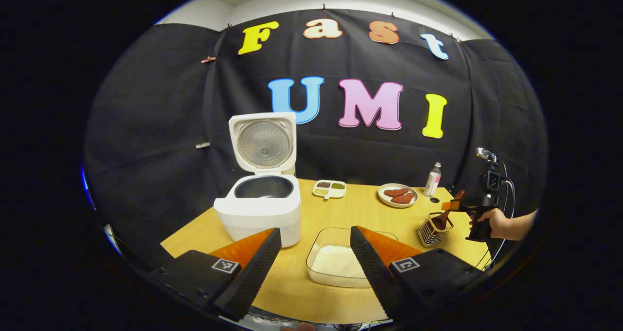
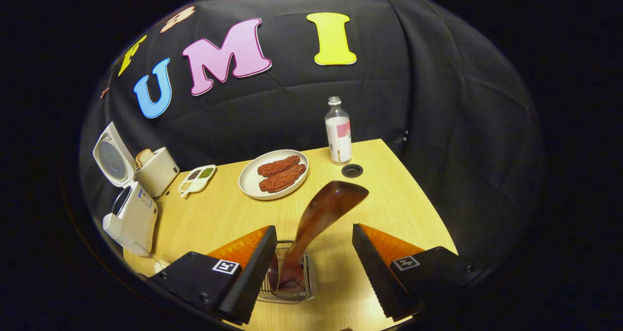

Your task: Close the left gripper, press the button to open the rice cooker; take a wooden spoon from the chopstick holder with the right hand, scoop a spoonful of rice and pour it into the rice cooker, then put the wooden spoon back into the chopstick holder.

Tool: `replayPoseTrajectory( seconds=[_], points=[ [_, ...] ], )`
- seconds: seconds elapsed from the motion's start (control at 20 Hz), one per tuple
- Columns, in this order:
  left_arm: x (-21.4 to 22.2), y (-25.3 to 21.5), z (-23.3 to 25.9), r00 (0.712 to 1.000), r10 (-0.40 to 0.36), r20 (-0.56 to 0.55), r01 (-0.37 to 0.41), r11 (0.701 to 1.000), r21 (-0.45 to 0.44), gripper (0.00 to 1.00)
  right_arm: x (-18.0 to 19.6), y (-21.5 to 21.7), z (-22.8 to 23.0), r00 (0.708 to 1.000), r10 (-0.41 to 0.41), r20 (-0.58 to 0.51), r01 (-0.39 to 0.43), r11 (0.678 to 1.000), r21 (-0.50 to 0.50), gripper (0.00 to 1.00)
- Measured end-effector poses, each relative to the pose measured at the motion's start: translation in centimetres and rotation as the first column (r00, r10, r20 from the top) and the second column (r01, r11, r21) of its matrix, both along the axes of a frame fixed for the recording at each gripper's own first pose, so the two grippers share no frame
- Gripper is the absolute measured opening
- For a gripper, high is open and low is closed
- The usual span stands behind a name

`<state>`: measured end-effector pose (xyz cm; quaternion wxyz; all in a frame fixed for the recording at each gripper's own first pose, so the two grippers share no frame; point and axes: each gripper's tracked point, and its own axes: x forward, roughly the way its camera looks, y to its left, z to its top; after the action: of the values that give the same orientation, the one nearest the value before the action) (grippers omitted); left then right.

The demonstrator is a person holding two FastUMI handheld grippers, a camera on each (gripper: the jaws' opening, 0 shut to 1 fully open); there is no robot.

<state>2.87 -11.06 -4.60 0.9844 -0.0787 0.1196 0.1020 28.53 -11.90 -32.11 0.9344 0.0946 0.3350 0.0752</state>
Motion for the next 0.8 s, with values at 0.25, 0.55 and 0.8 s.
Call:
replayPoseTrajectory(
  seconds=[0.25, 0.55, 0.8],
  points=[
    [-1.5, 2.0, -2.3, 0.997, 0.038, -0.063, -0.035, 0.998, 0.05, 0.98, 1.9, 1.0, -1.7, 0.991, -0.094, -0.093, 0.105, 0.987, 0.122, 0.59],
    [-2.0, 1.4, -4.4, 0.996, -0.037, -0.08, 0.036, 0.999, -0.006, 0.98, 0.8, 2.1, 0.3, 0.983, -0.144, -0.118, 0.153, 0.985, 0.075, 0.17],
    [-2.4, 2.4, -4.4, 0.99, -0.134, -0.041, 0.134, 0.991, 0.012, 0.98, -0.1, 1.6, 7.3, 0.984, -0.181, 0.001, 0.18, 0.982, 0.055, 0.15]
  ],
)
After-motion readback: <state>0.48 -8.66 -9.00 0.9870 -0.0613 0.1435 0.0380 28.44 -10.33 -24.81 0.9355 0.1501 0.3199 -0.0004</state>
